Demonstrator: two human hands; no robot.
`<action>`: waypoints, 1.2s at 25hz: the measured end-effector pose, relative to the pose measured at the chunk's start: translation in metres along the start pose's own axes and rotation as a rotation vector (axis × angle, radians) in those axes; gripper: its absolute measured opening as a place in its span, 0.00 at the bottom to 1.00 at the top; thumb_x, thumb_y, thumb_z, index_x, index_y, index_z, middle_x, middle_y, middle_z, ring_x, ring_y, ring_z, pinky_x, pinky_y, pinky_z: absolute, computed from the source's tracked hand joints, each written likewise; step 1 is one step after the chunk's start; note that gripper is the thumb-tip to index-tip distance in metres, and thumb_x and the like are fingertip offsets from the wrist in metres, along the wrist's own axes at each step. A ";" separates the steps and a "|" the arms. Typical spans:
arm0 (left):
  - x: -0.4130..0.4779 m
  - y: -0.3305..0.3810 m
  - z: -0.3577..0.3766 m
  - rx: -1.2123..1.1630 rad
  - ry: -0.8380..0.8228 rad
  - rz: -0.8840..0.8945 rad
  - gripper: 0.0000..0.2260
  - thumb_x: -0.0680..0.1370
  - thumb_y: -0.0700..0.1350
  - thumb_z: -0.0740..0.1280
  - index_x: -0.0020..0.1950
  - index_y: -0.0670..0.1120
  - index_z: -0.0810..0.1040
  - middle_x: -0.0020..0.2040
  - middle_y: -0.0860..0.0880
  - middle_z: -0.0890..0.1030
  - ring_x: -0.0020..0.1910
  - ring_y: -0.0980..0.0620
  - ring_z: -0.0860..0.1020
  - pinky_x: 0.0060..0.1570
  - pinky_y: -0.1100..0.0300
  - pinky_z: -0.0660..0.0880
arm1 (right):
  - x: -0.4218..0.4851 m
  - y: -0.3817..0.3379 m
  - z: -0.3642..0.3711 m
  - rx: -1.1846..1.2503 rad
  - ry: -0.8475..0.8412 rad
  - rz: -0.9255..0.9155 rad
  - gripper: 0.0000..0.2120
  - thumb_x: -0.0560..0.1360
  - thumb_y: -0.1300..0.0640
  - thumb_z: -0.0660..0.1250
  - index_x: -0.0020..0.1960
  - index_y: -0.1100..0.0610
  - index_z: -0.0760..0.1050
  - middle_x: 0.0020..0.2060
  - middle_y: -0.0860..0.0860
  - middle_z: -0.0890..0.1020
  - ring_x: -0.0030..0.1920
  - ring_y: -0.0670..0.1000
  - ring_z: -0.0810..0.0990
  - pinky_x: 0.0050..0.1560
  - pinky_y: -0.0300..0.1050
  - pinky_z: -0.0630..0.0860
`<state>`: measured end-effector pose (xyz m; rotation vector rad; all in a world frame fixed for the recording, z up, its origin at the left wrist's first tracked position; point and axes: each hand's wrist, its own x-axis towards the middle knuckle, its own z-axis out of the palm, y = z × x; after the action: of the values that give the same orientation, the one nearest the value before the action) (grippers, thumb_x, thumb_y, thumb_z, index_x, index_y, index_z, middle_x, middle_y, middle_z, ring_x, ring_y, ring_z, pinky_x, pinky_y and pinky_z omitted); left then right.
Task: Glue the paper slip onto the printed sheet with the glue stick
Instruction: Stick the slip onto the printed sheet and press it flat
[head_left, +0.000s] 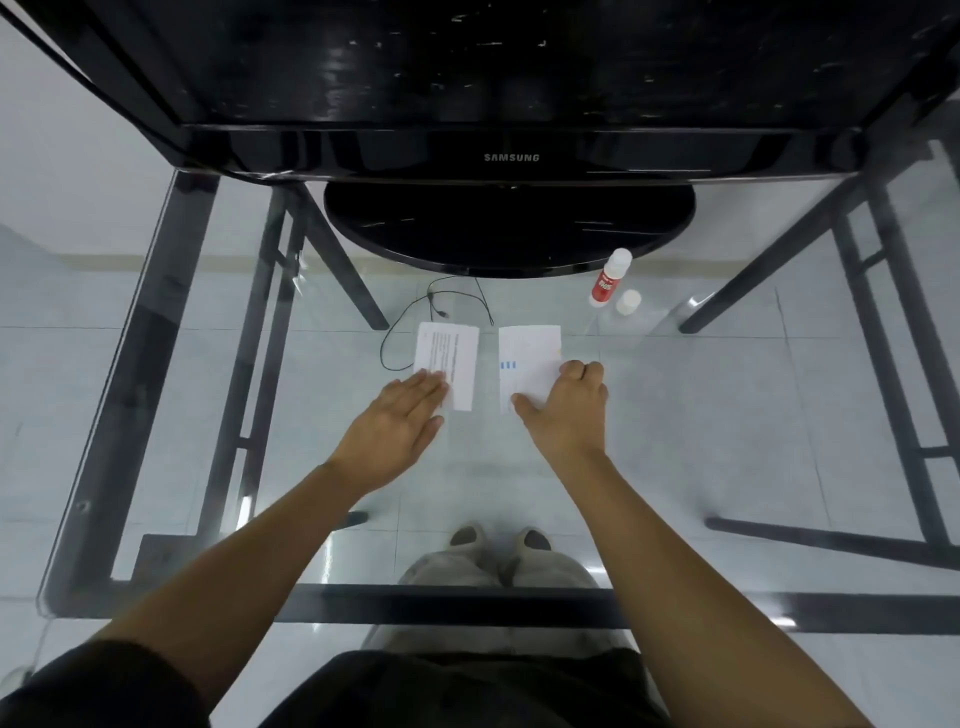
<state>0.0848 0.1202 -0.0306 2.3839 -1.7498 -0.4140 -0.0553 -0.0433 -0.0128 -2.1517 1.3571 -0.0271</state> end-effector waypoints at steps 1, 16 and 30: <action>-0.001 0.008 0.004 0.004 -0.005 0.031 0.27 0.81 0.53 0.44 0.64 0.36 0.72 0.64 0.38 0.74 0.64 0.39 0.72 0.63 0.43 0.66 | 0.002 0.000 -0.002 0.012 -0.002 0.005 0.32 0.69 0.50 0.73 0.63 0.65 0.63 0.59 0.59 0.67 0.55 0.57 0.69 0.52 0.42 0.67; 0.037 0.009 0.004 0.025 0.140 0.089 0.15 0.76 0.45 0.66 0.61 0.40 0.76 0.62 0.43 0.77 0.55 0.38 0.76 0.53 0.44 0.76 | -0.003 0.038 -0.031 0.379 0.069 0.034 0.16 0.74 0.56 0.67 0.60 0.58 0.70 0.53 0.55 0.81 0.45 0.53 0.79 0.38 0.35 0.74; 0.061 0.034 0.017 0.010 0.163 0.145 0.17 0.75 0.45 0.69 0.63 0.41 0.75 0.63 0.43 0.76 0.56 0.40 0.75 0.51 0.46 0.76 | -0.019 0.054 -0.040 0.489 0.091 -0.288 0.14 0.73 0.46 0.61 0.52 0.54 0.73 0.44 0.44 0.72 0.50 0.46 0.74 0.45 0.28 0.74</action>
<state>0.0651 0.0526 -0.0451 2.2083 -1.8375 -0.1860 -0.1219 -0.0626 -0.0002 -1.9163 0.9504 -0.5209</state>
